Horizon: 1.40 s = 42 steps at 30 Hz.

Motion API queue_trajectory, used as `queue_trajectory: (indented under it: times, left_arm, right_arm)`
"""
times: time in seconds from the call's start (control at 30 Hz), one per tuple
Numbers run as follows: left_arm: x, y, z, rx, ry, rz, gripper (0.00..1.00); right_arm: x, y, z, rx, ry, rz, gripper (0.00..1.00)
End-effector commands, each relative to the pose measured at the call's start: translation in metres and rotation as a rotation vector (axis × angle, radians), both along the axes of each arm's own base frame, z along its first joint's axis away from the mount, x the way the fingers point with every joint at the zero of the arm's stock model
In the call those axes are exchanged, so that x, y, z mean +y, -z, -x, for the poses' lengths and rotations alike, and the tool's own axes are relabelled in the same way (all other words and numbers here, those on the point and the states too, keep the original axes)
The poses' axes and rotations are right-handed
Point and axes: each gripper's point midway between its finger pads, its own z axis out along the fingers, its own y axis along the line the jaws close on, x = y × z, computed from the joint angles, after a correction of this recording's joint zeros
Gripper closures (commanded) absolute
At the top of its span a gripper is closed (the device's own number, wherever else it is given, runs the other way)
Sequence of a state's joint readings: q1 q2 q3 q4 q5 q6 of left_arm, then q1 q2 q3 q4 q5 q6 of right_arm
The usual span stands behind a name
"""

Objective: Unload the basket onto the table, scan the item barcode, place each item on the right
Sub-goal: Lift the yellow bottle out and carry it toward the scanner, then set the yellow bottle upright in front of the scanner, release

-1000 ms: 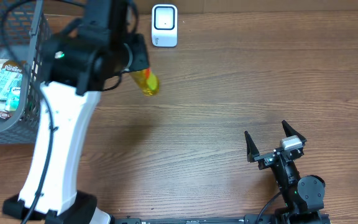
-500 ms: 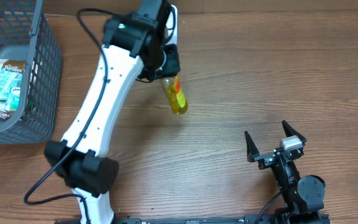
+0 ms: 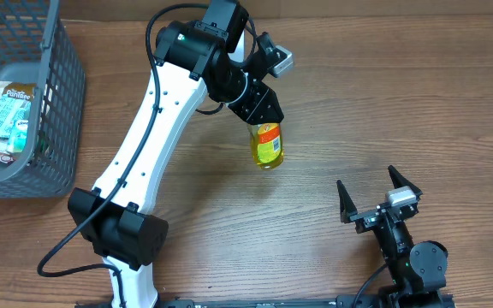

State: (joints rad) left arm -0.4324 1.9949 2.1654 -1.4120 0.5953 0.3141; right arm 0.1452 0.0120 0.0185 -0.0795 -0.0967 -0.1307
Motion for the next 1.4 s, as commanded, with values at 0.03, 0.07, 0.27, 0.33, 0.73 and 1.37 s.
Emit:
queue_trajectory:
  times: [0.03,0.07,0.27,0.33,0.73,1.37]
  left_arm:
    - [-0.013,-0.013,0.006,-0.093,0.117,0.048,0.82]
    - [-0.015,-0.010,0.006,-0.097,0.112,0.033,0.82]
    - [-0.023,0.010,-0.005,-0.110,-0.025,-0.121,0.89]
    - [-0.030,0.016,-0.008,-0.104,-0.073,-0.149,0.89]
    - [-0.071,0.064,-0.017,-0.140,-0.131,-0.262,0.89]
    - [-0.050,0.087,-0.084,-0.202,-0.840,-0.320,0.94]
  right_arm:
    - [-0.002,0.002,0.000,-0.001,0.009,-0.002,0.00]
    - [-0.002,0.002,0.000,-0.001,0.009,-0.002,0.00]
    - [-0.002,0.002,0.000,-0.001,0.009,-0.002,0.00]
    - [-0.002,0.002,0.000,-0.001,0.009,-0.002,0.00]
    - [-0.002,0.002,0.000,-0.001,0.009,-0.002,0.00]
    - [-0.002,0.002,0.000,-0.001,0.009,-0.002,0.00]
